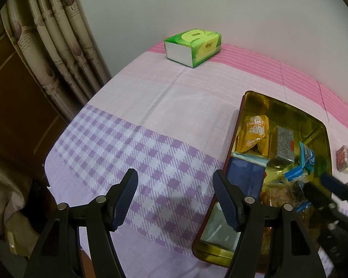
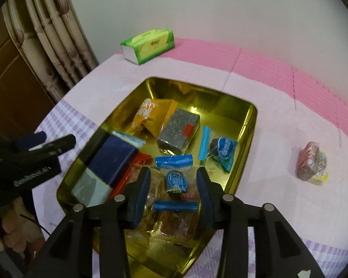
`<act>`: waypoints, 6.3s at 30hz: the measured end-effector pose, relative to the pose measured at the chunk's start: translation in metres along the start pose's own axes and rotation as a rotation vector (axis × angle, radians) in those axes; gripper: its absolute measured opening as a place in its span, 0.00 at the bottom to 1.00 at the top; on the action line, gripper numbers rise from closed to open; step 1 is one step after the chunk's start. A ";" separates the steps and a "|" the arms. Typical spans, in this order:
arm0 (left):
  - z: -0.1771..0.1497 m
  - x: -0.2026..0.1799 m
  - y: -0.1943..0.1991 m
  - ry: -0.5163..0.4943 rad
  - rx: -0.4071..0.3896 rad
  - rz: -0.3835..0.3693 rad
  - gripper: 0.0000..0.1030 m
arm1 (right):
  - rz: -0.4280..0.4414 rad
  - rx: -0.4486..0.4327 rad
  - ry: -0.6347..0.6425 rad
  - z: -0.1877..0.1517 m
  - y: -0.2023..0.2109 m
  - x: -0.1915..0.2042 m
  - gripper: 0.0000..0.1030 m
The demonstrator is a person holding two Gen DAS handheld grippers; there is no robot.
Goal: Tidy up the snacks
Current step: 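Grasp the yellow-wrapped clear candy packet on the sheet with the right tool, then grasp the pink-printed clear candy packet with the left tool while the right tool holds the yellow packet, then carry the pink-printed candy packet into the tin and release it with the left tool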
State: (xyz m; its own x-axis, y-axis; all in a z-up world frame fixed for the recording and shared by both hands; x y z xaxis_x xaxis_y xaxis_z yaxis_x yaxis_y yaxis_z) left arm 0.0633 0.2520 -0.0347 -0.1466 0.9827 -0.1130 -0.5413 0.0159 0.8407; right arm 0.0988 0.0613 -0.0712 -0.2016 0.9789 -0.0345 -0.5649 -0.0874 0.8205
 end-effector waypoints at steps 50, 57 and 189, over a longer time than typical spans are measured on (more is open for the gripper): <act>-0.010 -0.040 -0.007 -0.143 -0.053 -0.028 0.66 | -0.295 0.026 -0.223 -0.015 -0.071 -0.200 0.28; -0.014 -0.062 -0.005 -0.195 -0.049 -0.051 0.66 | -0.334 -0.002 -0.240 -0.026 -0.064 -0.218 0.27; 0.036 -0.189 -0.012 -0.284 0.043 -0.319 0.24 | -0.453 -0.026 -0.382 -0.089 -0.036 -0.323 0.28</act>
State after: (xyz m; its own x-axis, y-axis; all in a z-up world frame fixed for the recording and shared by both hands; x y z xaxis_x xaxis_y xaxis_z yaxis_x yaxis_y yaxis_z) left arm 0.1277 0.0728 -0.0047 0.2593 0.9390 -0.2260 -0.4868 0.3292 0.8091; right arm 0.1130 -0.2681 -0.1409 0.3642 0.9163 -0.1663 -0.5474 0.3551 0.7578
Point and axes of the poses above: each gripper's, at about its wrist camera, not at the fingertips, and y roughly against the way its jaws point, x to its left, z to its top, the point moved 2 cm from there along -y, roughly the way its jaws point, and after that the axes turned 15 degrees about -z, right-handed, at the moved point
